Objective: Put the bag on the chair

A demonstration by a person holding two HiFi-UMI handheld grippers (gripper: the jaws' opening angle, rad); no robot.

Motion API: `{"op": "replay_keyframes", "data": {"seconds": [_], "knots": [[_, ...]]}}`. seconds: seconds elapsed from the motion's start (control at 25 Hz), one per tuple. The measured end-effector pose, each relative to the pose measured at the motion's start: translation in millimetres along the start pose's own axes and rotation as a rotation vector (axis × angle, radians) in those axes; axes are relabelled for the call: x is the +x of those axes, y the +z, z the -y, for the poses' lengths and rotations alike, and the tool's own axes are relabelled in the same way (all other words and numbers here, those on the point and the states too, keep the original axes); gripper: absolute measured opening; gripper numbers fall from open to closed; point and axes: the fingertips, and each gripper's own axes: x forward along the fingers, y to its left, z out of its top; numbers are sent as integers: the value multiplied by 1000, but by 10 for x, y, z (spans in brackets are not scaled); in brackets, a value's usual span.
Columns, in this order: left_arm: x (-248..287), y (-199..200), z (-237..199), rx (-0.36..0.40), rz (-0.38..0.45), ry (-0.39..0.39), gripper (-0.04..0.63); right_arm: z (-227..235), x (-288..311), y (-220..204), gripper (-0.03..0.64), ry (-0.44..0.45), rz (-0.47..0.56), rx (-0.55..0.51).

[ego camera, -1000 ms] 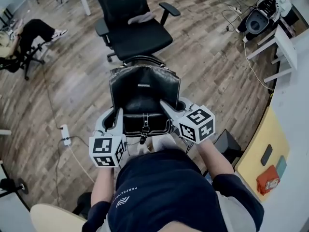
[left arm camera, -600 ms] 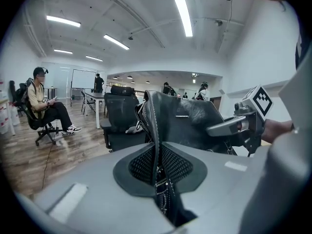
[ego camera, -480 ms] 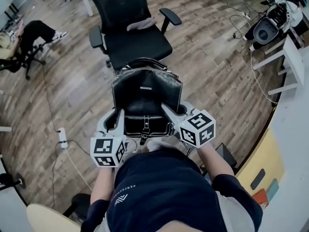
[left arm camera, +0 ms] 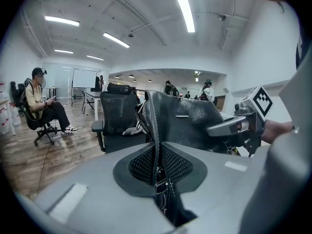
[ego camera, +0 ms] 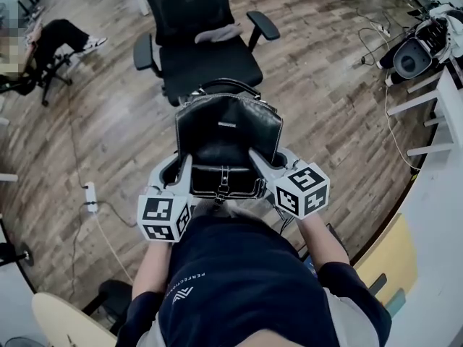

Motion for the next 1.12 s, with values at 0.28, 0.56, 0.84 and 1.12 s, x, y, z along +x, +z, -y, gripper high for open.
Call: {"op": "replay_keyframes", "data": {"seconds": [0.28,0.56,0.84,1.12], "knots": [[311,94,-185,-14,-4,2,56,225,258,156,21,-4,-13,-2],[682,202,-613,-46,-25,5,55,459,805,418,21,12,-56,-6],[1073,387,-1111,-69,-42,10,55,682,1406,742,23,24,-87,2],[1315,527,-1550,-68,-44,15,55,787,1913,1006,23,45,-97,-9]]}}
